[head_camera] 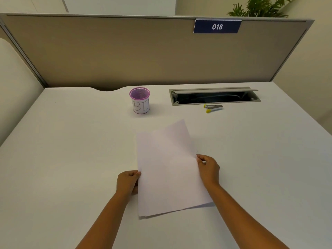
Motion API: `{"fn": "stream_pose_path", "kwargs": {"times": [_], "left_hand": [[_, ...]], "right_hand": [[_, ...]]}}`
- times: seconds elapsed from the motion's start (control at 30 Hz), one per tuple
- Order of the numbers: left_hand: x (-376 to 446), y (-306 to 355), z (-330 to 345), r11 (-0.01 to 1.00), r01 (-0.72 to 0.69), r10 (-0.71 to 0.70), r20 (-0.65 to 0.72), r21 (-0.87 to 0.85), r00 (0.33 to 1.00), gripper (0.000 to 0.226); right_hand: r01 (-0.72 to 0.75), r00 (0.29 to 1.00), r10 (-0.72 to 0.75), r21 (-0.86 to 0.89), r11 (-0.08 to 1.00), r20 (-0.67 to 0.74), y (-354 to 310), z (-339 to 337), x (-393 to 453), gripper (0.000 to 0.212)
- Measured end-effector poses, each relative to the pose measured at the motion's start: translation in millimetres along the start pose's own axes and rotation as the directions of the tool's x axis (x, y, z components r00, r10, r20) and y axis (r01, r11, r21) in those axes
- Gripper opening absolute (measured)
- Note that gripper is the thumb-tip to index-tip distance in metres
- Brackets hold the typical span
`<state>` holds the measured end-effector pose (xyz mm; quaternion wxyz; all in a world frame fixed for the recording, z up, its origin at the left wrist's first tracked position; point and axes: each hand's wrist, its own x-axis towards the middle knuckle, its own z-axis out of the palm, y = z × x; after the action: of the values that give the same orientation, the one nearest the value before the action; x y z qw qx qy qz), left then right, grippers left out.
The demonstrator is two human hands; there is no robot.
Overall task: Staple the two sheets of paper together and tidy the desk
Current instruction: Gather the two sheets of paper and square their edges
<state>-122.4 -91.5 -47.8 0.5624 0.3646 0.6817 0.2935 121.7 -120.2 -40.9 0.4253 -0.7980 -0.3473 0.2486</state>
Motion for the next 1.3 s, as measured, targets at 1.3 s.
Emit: {"fn": "stream_pose_path", "kwargs": {"times": [1.3], "left_hand": [[3,-8,7,0.997,-0.002,-0.005,-0.086,-0.078,0.996,0.021]], "right_hand": [[-0.005,0.998,0.011,-0.11,0.994,0.055,-4,0,-2,0.033]]}}
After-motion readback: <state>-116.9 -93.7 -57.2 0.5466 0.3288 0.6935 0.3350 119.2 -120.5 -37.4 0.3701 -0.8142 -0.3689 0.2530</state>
